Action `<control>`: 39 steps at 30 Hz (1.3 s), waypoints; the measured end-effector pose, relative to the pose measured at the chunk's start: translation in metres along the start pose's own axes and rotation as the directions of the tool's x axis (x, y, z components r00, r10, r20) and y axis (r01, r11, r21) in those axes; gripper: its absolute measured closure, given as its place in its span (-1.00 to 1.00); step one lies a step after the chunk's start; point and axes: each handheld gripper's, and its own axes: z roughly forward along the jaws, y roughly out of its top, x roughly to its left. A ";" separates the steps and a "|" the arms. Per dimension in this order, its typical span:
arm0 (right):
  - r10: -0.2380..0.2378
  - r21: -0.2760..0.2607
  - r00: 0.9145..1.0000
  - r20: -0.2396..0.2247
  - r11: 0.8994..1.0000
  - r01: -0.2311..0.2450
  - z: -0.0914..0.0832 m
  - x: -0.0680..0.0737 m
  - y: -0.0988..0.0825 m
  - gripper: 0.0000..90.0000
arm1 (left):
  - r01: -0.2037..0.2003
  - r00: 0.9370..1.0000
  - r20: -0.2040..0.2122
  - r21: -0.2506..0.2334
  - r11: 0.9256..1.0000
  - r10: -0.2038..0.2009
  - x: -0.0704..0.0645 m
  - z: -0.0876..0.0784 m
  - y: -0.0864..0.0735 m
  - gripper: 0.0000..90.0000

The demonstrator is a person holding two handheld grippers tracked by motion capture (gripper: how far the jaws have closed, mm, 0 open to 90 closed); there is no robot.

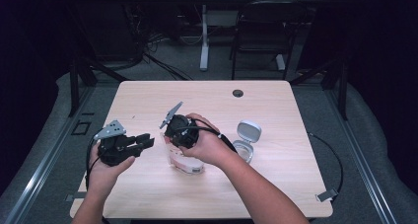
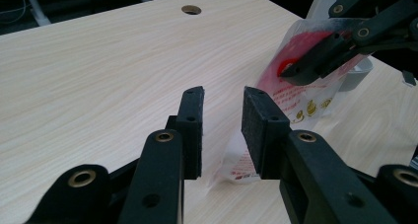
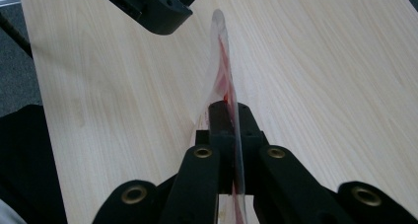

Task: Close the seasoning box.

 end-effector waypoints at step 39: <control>0.061 -0.174 0.997 -0.045 0.982 -0.068 -0.049 -0.006 -0.026 1.00 | -0.050 0.982 0.183 -0.008 0.999 0.050 -0.006 0.018 -0.003 0.19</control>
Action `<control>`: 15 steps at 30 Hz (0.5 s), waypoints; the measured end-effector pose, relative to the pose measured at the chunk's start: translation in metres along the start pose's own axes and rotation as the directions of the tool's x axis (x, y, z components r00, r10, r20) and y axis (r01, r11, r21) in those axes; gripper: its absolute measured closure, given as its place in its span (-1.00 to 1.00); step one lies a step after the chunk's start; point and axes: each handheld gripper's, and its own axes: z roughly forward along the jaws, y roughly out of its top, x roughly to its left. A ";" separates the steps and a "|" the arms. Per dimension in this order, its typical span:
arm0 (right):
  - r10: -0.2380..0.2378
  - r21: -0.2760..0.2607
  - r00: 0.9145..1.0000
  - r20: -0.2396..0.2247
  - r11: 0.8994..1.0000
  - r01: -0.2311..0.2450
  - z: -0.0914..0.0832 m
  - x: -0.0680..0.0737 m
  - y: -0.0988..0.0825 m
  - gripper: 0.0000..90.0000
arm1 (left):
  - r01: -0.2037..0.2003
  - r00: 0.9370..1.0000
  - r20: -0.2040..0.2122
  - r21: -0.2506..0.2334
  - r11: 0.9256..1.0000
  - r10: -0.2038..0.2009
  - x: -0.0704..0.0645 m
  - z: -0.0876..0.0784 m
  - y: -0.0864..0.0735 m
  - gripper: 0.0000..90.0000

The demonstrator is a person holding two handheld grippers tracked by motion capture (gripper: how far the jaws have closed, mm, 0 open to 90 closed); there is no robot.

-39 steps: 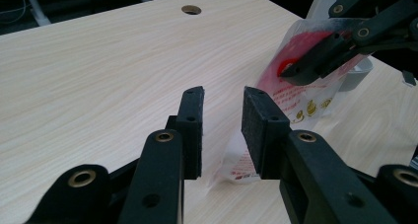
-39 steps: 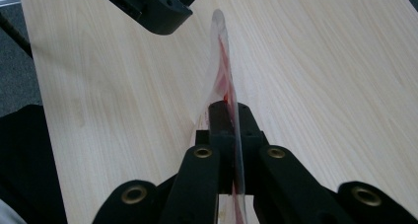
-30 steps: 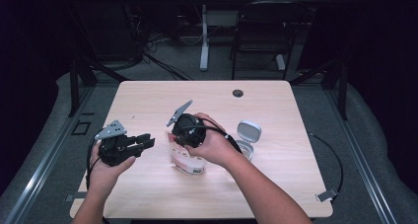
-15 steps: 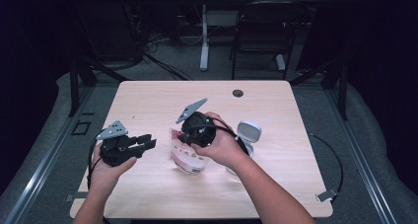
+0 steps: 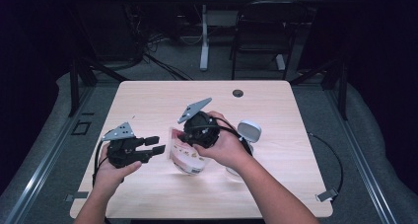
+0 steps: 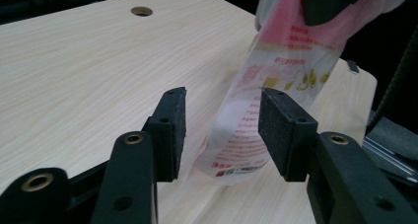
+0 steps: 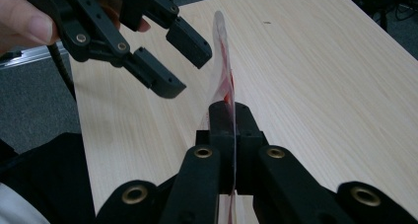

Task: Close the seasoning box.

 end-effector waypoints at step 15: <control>-0.024 -0.029 0.999 -0.032 0.999 0.023 -0.012 0.002 0.000 1.00 | -0.054 0.993 0.102 0.011 0.998 0.052 -0.005 0.016 -0.004 0.07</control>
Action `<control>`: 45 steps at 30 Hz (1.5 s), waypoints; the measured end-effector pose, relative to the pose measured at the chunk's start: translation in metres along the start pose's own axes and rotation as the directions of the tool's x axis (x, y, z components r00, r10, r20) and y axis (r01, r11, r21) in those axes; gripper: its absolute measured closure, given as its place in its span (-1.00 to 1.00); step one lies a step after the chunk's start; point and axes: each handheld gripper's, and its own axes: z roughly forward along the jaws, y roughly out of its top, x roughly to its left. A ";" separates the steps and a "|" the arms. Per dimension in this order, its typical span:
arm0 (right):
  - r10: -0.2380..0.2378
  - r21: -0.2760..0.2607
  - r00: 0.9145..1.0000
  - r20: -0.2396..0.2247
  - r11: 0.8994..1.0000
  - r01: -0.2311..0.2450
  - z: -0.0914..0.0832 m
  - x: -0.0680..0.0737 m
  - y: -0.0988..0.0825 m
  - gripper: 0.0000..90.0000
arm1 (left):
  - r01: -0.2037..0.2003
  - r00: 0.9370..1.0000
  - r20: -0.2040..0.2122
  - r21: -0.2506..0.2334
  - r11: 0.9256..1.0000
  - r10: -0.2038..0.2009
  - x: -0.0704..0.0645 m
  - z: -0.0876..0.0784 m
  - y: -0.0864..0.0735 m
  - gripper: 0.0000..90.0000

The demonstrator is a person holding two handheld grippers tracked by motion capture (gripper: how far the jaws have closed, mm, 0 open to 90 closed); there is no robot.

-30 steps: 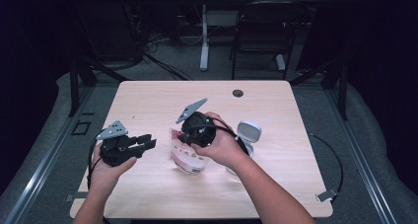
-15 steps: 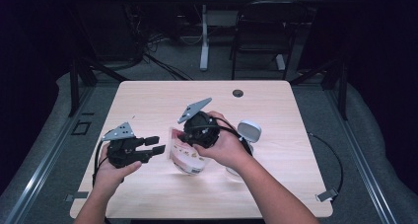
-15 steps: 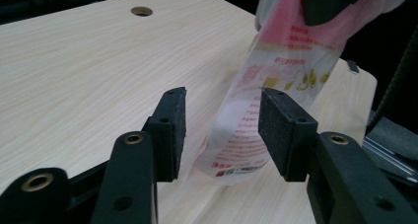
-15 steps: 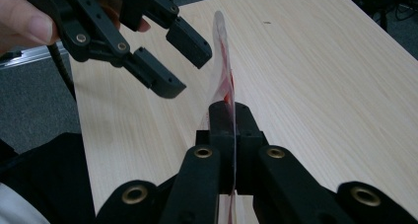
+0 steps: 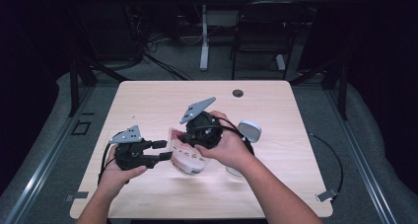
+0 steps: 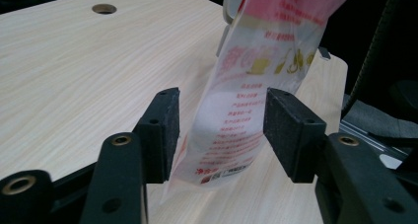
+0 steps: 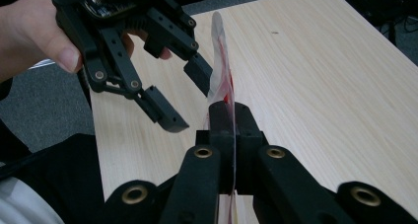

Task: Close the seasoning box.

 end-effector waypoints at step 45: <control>-0.094 -0.078 0.990 -0.106 0.993 0.086 -0.031 0.000 0.002 1.00 | -0.106 0.986 0.142 0.135 0.985 0.086 -0.012 0.055 -0.019 -0.24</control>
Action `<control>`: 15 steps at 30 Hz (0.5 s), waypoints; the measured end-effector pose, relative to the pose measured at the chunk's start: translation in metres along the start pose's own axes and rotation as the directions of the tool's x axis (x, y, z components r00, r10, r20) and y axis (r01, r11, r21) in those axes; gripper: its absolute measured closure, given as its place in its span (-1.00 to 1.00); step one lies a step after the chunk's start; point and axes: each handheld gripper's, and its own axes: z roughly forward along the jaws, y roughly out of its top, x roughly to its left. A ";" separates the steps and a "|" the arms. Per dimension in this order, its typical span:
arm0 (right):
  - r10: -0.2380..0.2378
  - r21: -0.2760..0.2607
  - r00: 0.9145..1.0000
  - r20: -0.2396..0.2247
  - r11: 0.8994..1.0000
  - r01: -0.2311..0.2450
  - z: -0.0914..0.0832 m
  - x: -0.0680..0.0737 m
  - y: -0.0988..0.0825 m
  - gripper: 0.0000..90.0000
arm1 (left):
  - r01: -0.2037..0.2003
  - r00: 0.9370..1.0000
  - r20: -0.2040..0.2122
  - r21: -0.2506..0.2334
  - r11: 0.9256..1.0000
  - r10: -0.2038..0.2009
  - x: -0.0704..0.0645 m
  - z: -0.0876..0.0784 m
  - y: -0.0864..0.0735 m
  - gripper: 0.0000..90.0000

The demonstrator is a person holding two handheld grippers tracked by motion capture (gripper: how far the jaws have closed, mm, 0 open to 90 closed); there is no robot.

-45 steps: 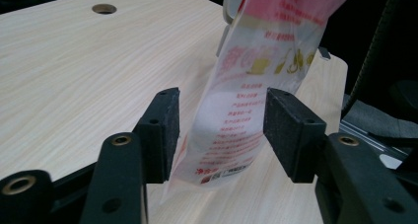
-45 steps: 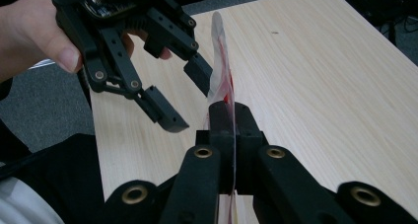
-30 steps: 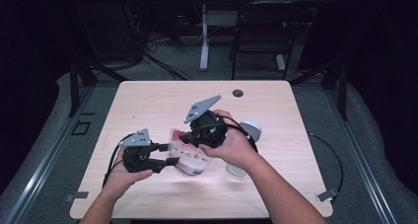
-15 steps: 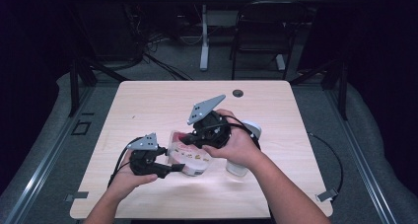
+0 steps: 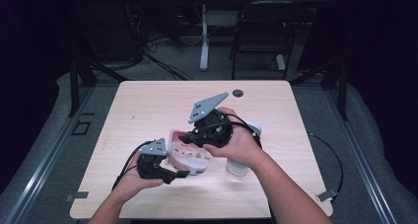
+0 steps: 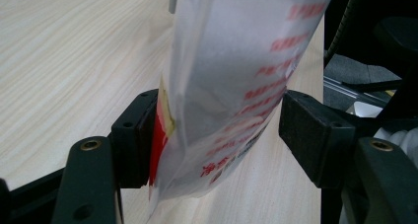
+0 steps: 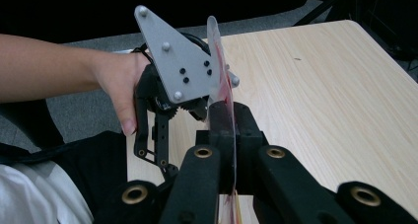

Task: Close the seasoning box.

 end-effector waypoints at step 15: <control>0.010 -0.022 1.000 0.001 1.000 -0.010 -0.002 -0.001 -0.003 0.99 | 0.006 1.000 0.017 -0.011 1.000 -0.006 0.002 0.006 -0.009 -0.02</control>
